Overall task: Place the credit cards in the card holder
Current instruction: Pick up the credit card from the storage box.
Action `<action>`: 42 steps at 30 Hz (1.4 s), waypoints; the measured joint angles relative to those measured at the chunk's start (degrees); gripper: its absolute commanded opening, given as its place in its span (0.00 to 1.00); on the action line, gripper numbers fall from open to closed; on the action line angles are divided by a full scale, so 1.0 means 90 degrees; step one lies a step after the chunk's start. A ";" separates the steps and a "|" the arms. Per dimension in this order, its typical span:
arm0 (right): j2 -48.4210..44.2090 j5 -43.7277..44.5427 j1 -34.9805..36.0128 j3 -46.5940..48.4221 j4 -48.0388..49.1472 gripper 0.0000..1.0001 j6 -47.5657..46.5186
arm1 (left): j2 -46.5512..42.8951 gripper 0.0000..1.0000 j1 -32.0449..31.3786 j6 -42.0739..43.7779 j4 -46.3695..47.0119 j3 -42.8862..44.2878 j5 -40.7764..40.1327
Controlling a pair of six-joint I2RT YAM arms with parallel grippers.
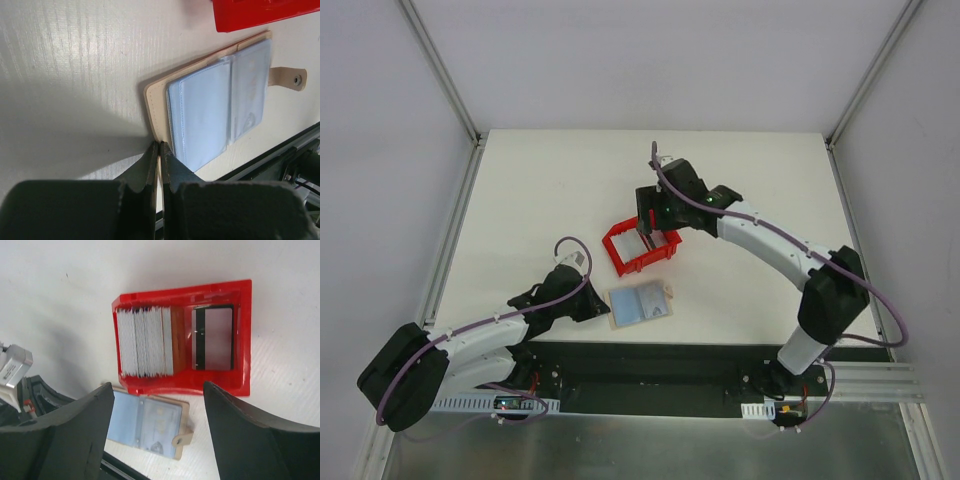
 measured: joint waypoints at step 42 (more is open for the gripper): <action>0.2815 -0.2846 -0.0855 0.0906 0.0712 0.55 0.0044 | -0.0002 0.00 0.0000 -0.0029 -0.0002 0.0000 -0.0005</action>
